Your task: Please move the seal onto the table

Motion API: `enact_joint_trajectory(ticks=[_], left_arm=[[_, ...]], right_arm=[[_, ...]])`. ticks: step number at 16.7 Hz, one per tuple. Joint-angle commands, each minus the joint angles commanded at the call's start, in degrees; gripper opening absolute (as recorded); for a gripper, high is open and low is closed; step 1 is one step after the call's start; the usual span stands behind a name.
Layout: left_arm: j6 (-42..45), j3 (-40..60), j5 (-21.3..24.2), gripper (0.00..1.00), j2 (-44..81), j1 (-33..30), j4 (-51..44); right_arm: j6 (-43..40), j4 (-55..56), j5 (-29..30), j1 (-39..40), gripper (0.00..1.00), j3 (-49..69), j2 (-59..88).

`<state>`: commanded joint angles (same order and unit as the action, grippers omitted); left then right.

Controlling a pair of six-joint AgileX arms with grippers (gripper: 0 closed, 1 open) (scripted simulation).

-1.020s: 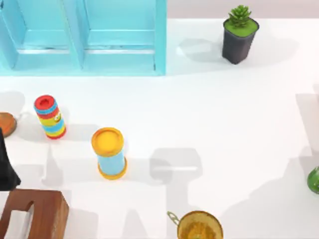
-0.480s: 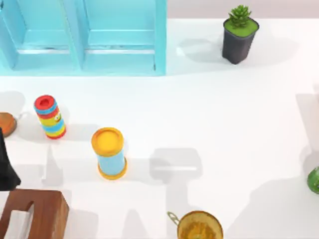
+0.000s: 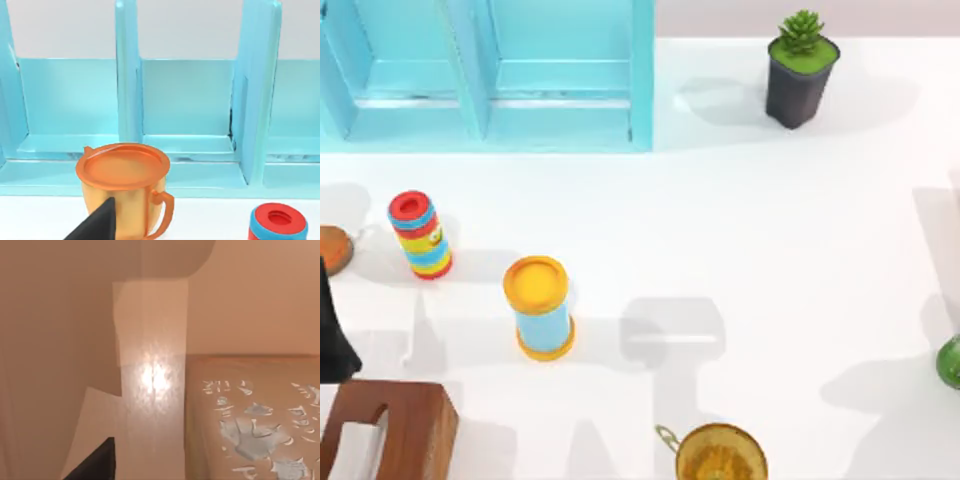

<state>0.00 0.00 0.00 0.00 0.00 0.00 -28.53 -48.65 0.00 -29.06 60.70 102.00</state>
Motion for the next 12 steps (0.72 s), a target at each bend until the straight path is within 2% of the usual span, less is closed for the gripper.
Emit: enact_joint_trajectory(ticks=[3, 12], left_arm=[[0.0, 0.0, 0.0, 1.0, 0.0, 0.0, 0.0], [0.0, 0.0, 0.0, 1.0, 0.0, 0.0, 0.0]], right_arm=[[0.0, 0.0, 0.0, 0.0, 1.0, 0.0, 0.0], [0.0, 0.0, 0.0, 0.0, 0.32, 0.0, 0.0]])
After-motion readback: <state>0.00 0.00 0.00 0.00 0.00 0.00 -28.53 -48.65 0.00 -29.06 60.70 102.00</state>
